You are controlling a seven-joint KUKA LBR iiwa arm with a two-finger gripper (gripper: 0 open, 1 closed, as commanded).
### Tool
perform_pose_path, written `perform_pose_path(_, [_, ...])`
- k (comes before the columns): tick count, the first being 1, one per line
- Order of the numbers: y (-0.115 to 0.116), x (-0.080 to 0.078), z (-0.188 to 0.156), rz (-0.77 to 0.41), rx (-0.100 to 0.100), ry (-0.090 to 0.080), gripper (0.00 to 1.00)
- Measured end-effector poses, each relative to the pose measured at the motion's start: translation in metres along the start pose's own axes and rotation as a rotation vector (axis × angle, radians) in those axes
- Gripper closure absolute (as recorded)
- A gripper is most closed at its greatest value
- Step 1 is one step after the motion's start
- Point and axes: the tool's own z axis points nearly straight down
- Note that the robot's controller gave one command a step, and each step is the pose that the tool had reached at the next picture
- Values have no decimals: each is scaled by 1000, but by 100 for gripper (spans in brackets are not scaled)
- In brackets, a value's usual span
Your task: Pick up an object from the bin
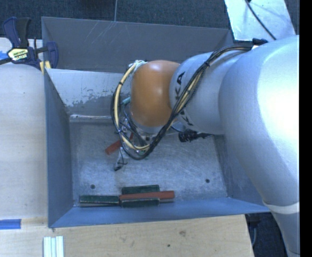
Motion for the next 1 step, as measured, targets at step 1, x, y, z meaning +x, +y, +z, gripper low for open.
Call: perform_pose_path(1, [5,1,-4,-4,-6,-4,100])
